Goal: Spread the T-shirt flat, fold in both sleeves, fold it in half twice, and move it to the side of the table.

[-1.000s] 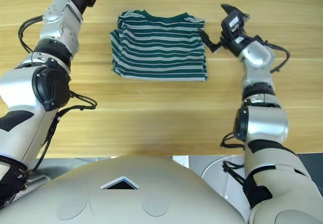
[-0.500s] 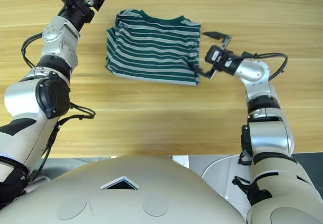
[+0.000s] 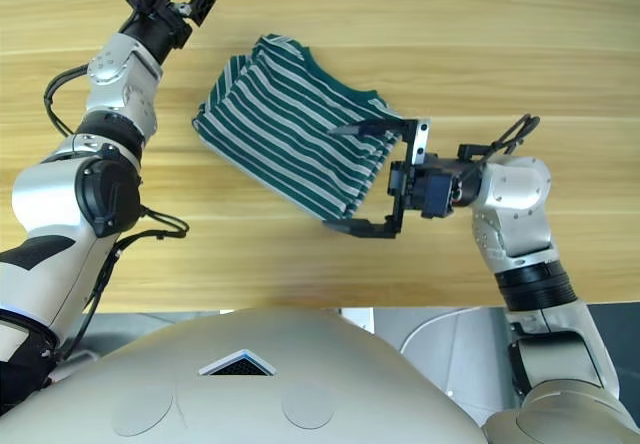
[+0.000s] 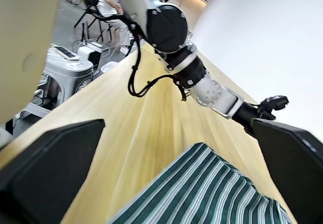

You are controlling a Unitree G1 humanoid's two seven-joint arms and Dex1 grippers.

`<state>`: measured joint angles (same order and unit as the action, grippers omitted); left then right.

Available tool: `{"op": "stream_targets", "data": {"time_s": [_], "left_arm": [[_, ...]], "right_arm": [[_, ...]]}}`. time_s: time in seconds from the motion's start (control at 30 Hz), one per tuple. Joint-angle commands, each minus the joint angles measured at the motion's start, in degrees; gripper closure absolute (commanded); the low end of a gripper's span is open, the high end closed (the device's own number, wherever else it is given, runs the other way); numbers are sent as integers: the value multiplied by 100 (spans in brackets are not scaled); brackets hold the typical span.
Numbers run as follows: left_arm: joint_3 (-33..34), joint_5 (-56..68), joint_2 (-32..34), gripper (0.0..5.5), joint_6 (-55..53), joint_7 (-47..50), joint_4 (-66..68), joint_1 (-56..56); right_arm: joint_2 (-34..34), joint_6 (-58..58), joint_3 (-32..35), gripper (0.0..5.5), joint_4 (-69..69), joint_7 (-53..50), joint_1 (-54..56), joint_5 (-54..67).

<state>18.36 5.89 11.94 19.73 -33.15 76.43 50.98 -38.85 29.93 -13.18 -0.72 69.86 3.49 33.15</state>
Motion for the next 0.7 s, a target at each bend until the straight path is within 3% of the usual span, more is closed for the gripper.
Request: {"op": "stream_targets", "data": {"time_s": [0.03, 0.27, 0.47, 0.7], "left_arm": [[-50, -40, 22, 135, 18, -7, -33, -83], [-113, -79, -71, 135, 130, -10, -54, -162], [-243, -118, -100, 135, 292, 9, -83, -192], [-473, -271, -88, 135, 600, -37, -122, -283]], "right_arm": [[665, -173, 98, 13, 876, -837, 977, -1038], [1500, 435, -441, 13, 3699, -3035, 2386, -4106], [1127, 766, -735, 13, 5390, -4238, 2959, -5467], [560, 993, -664, 13, 6108, -4877, 3078, -5714]]}}
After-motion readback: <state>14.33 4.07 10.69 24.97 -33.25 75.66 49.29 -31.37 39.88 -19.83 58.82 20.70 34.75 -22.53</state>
